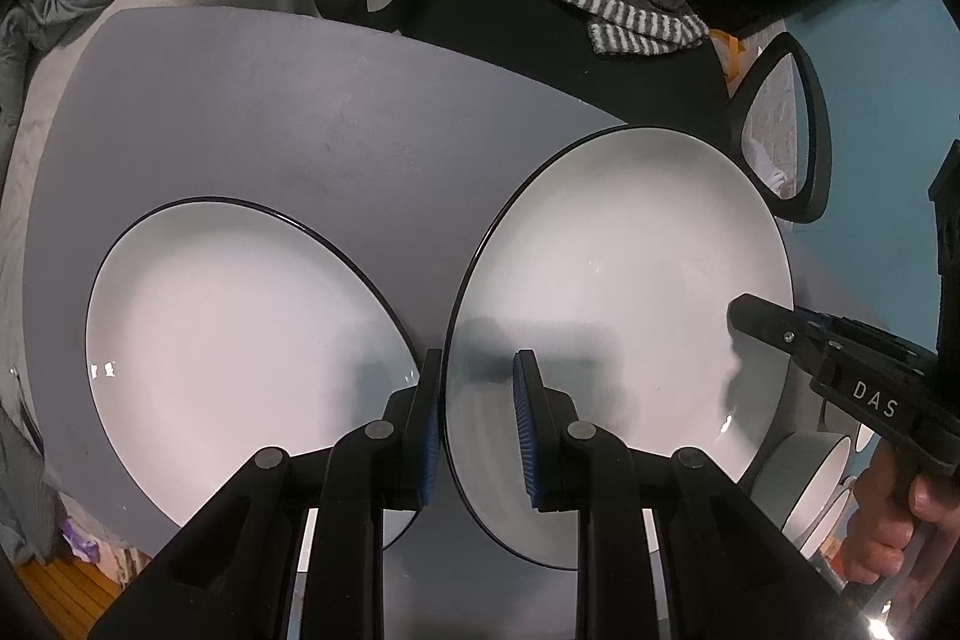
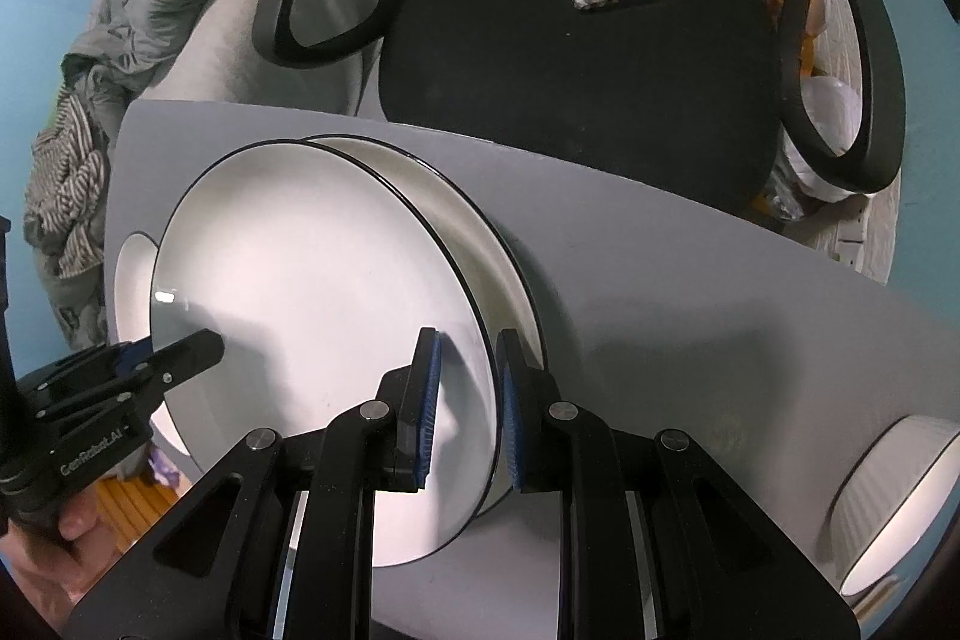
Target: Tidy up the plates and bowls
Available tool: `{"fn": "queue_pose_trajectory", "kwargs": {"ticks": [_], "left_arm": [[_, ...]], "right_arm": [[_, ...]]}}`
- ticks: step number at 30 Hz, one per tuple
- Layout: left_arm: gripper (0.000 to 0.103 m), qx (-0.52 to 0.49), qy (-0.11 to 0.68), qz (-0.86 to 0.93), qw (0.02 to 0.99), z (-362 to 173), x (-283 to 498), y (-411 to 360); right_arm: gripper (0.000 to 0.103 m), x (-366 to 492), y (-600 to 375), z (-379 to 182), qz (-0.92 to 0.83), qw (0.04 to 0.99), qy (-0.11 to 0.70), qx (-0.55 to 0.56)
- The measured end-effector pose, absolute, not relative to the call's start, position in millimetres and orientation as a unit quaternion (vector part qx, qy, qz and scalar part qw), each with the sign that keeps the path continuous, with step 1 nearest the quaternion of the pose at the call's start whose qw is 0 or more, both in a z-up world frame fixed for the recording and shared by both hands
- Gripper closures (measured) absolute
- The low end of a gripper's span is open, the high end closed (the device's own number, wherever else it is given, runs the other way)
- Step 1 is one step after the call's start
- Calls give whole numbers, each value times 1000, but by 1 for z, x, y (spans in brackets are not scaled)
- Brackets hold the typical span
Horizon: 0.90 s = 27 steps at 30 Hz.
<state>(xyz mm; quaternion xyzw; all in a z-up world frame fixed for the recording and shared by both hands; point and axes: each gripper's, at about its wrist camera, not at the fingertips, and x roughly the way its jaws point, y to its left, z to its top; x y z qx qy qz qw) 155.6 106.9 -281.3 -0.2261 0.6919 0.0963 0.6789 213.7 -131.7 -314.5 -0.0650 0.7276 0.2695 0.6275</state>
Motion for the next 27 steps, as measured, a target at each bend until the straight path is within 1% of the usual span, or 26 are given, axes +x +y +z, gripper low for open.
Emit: {"fn": "queue_pose_trajectory", "kwargs": {"ticks": [9, 11, 13, 15, 20, 27], "left_arm": [[81, -234, 696, 99, 672, -286, 158, 108], [81, -235, 699, 101, 668, -287, 159, 108], [80, -236, 701, 101, 666, -288, 160, 107], [80, -236, 702, 100, 664, -289, 160, 107], [79, -250, 706, 102, 655, -293, 159, 108], [78, -242, 710, 103, 653, -292, 160, 107]], "right_arm": [[84, 215, -132, -316, 263, 626, 731, -67], [81, 217, -131, -317, 255, 619, 740, -60], [75, 218, -130, -317, 247, 614, 748, -55], [73, 218, -126, -316, 238, 612, 751, -66], [72, 219, -121, -312, 214, 612, 756, -88], [72, 216, -112, -309, 204, 614, 751, -136]]}}
